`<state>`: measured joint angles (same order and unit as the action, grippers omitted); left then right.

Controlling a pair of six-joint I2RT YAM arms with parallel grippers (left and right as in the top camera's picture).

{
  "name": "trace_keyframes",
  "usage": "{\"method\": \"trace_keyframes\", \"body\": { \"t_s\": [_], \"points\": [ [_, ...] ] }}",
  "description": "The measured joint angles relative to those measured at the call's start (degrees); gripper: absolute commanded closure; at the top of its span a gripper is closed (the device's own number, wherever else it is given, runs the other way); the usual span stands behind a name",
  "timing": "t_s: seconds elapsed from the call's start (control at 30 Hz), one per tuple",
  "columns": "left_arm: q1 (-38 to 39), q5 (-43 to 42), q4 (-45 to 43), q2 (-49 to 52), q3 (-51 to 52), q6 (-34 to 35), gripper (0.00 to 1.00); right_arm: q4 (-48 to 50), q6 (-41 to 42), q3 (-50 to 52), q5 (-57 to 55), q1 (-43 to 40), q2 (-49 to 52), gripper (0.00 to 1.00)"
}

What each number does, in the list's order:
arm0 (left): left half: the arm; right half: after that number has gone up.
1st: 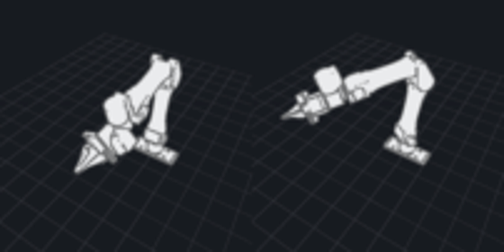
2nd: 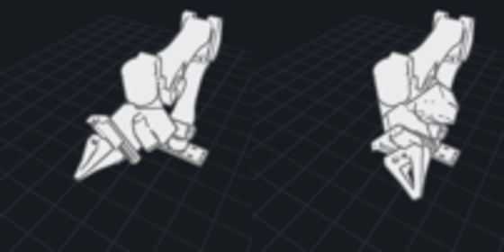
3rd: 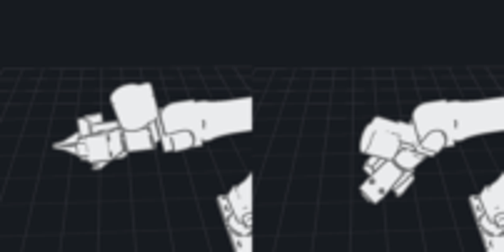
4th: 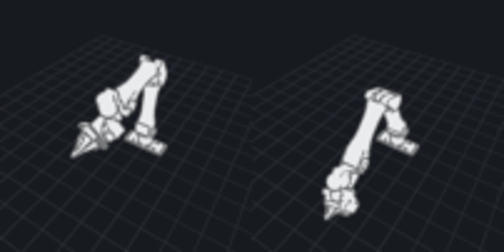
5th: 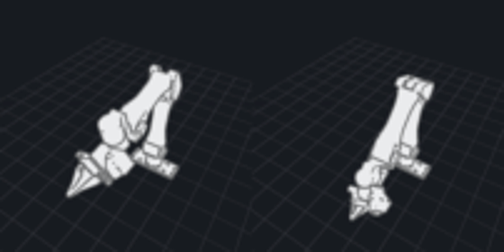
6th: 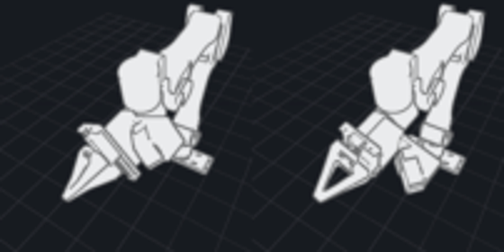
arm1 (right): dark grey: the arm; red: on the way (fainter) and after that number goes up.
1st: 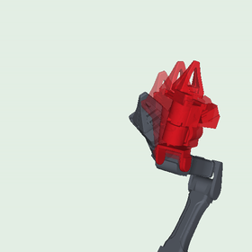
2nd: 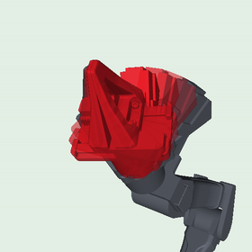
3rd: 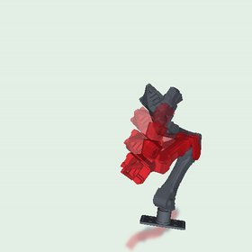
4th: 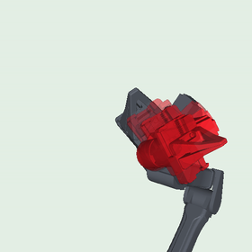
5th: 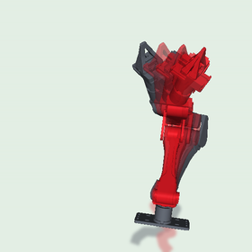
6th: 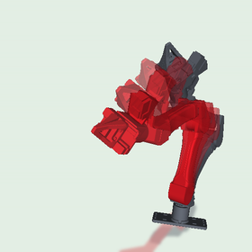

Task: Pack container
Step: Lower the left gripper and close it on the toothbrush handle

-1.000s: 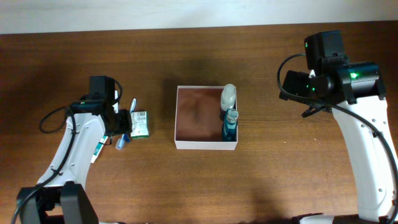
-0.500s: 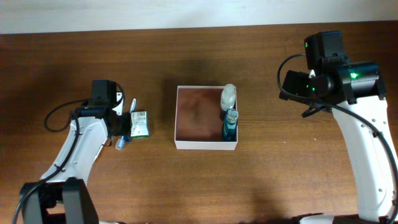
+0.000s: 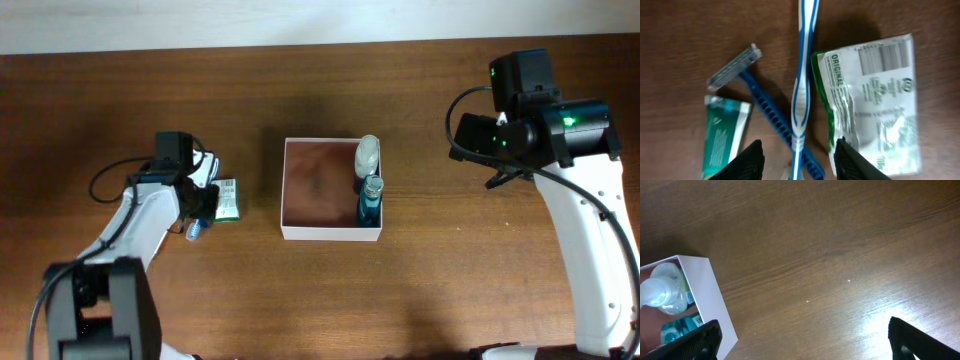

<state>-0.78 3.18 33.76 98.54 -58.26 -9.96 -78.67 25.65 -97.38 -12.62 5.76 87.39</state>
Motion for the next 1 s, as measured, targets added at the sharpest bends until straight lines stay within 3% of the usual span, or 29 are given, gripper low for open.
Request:
{"method": "trace_keyframes", "body": {
  "t_s": [0.43,0.8,1.0],
  "points": [
    [0.17,0.00,-2.01,2.34,0.00,-1.01,0.59,0.00,0.04,0.00,0.00,0.00,0.00,0.02],
    [0.28,-0.22,-2.99,2.43,0.00,-1.05,0.73,0.00,0.02,0.00,0.00,0.00,0.00,0.02],
    [0.28,-0.22,-3.21,2.71,0.00,-1.18,0.73,0.00,0.00,0.00,-0.02,0.00,0.00,0.02]
  ]
}}
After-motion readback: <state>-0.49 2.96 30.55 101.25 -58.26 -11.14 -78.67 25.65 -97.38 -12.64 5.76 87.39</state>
